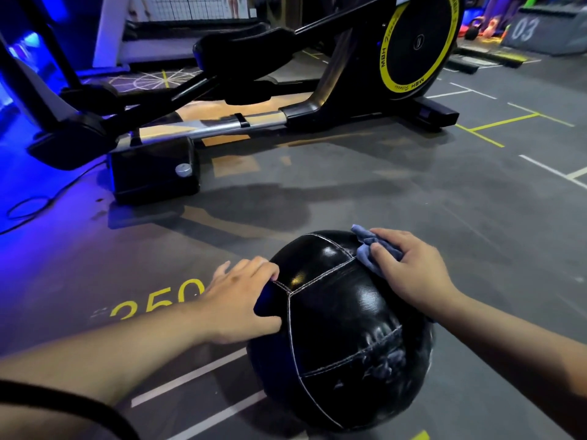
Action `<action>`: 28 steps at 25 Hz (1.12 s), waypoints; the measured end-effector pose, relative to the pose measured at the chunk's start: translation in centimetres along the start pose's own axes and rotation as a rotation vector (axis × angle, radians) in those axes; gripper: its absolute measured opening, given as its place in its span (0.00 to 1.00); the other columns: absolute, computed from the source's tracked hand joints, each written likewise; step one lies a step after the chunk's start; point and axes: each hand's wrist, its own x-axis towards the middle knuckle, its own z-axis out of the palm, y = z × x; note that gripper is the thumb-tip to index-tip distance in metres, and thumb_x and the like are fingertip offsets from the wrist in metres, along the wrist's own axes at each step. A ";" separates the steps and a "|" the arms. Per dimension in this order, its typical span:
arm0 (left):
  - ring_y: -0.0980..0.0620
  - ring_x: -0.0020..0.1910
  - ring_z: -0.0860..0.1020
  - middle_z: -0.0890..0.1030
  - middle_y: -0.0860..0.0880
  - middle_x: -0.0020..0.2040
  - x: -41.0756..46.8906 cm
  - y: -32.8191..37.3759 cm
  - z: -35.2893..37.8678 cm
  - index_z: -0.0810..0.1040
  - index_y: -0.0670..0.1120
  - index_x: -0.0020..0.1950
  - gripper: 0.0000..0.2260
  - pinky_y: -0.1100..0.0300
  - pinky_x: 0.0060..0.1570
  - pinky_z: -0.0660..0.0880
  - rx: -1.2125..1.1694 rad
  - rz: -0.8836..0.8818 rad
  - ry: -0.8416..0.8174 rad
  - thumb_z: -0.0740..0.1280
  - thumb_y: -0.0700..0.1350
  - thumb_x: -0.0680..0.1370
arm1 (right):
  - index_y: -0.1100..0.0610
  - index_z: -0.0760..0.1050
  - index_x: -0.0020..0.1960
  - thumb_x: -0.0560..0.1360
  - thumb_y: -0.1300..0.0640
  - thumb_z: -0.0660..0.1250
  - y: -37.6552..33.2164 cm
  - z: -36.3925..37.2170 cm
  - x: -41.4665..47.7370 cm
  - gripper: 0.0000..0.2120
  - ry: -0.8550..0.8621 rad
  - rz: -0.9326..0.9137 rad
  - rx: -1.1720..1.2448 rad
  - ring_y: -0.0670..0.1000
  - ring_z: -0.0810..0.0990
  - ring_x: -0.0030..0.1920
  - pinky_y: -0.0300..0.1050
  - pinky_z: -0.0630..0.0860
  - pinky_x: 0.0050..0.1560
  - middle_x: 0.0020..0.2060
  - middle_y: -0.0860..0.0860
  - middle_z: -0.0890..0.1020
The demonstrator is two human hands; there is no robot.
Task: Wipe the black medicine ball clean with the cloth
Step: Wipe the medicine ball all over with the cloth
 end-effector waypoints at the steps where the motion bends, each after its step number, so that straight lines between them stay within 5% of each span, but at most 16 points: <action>1: 0.57 0.55 0.64 0.66 0.61 0.54 -0.6 -0.7 -0.1 0.61 0.58 0.54 0.22 0.47 0.73 0.54 0.002 -0.004 -0.021 0.65 0.62 0.66 | 0.44 0.80 0.60 0.76 0.52 0.67 -0.5 0.3 -0.2 0.14 -0.011 -0.054 -0.010 0.42 0.77 0.57 0.36 0.67 0.57 0.56 0.42 0.82; 8: 0.54 0.58 0.71 0.71 0.58 0.58 -4.3 -4.5 -1.6 0.67 0.56 0.62 0.33 0.52 0.63 0.66 0.094 -0.099 -0.217 0.56 0.75 0.66 | 0.49 0.76 0.68 0.76 0.46 0.67 -3.9 2.8 -0.7 0.21 -0.218 -0.295 -0.086 0.49 0.72 0.69 0.41 0.65 0.70 0.65 0.47 0.78; 10: 0.56 0.54 0.72 0.72 0.58 0.56 -4.6 -4.1 -2.6 0.69 0.57 0.61 0.32 0.48 0.64 0.67 0.104 -0.087 -0.166 0.55 0.76 0.67 | 0.51 0.75 0.68 0.76 0.44 0.65 -4.8 3.2 -0.7 0.23 -0.248 -0.368 -0.136 0.50 0.73 0.68 0.40 0.65 0.68 0.65 0.49 0.79; 13: 0.57 0.54 0.72 0.70 0.57 0.59 -4.4 -1.6 -4.1 0.69 0.54 0.65 0.27 0.53 0.62 0.70 0.030 0.060 0.030 0.66 0.66 0.71 | 0.54 0.77 0.66 0.74 0.46 0.64 -6.6 3.8 -0.8 0.23 -0.275 -0.474 -0.168 0.52 0.76 0.65 0.37 0.65 0.66 0.62 0.51 0.81; 20: 0.52 0.60 0.67 0.67 0.54 0.60 -4.0 1.6 -2.9 0.65 0.50 0.64 0.38 0.49 0.57 0.72 0.192 0.205 0.090 0.71 0.66 0.60 | 0.60 0.81 0.60 0.74 0.58 0.70 -7.1 4.2 -2.4 0.15 -0.259 -0.702 -0.046 0.49 0.79 0.62 0.38 0.71 0.66 0.57 0.52 0.84; 24: 0.55 0.63 0.66 0.64 0.57 0.65 -2.8 2.6 -3.4 0.62 0.54 0.66 0.40 0.51 0.59 0.69 0.194 0.234 0.024 0.73 0.64 0.59 | 0.53 0.80 0.61 0.75 0.57 0.70 -4.5 2.0 -1.0 0.14 -0.151 -0.404 -0.010 0.48 0.80 0.60 0.34 0.70 0.61 0.58 0.49 0.83; 28: 0.56 0.63 0.65 0.63 0.57 0.66 -2.4 2.9 -3.3 0.62 0.55 0.65 0.38 0.50 0.59 0.69 0.222 0.239 0.003 0.73 0.64 0.60 | 0.44 0.78 0.61 0.77 0.50 0.65 -2.8 1.3 -0.5 0.14 -0.205 -0.081 -0.006 0.49 0.80 0.57 0.41 0.72 0.58 0.55 0.46 0.83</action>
